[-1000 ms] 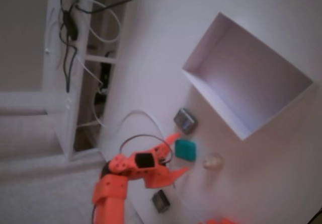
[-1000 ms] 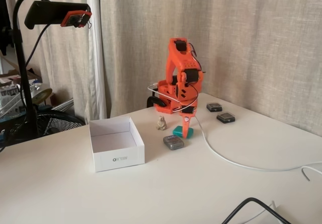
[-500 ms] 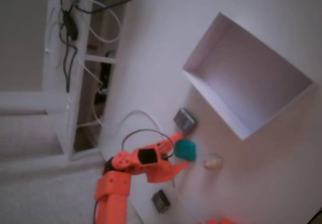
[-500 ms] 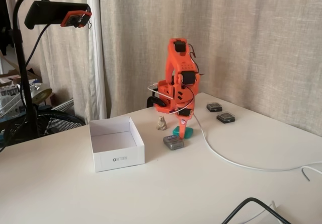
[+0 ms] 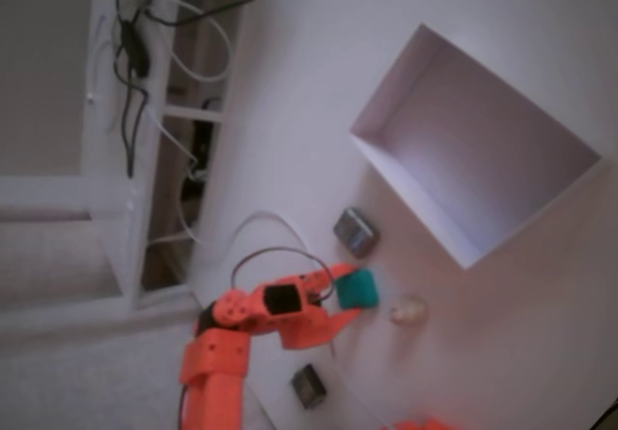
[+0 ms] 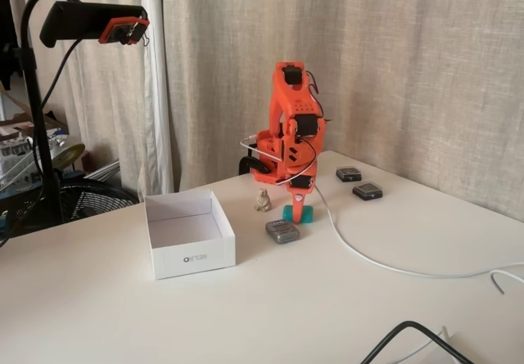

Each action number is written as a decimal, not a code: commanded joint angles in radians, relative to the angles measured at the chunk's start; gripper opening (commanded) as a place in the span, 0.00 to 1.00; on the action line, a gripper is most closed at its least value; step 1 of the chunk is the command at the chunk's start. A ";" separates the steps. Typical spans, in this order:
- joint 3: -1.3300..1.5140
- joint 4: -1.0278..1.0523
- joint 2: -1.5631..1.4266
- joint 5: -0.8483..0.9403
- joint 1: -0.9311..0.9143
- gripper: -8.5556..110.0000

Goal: Grasp the green cube and put it in the bin.

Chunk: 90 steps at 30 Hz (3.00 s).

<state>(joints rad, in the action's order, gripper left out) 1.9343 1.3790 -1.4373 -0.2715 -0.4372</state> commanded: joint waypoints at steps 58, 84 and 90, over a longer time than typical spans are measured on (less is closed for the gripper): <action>0.018 -0.173 -0.035 0.189 -0.029 0.35; -0.035 -0.147 -0.071 0.204 0.029 0.00; -0.074 -0.190 -0.121 0.204 0.035 0.00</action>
<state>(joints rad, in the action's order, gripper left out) 1.9113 1.2072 -1.4864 -0.0736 -0.4065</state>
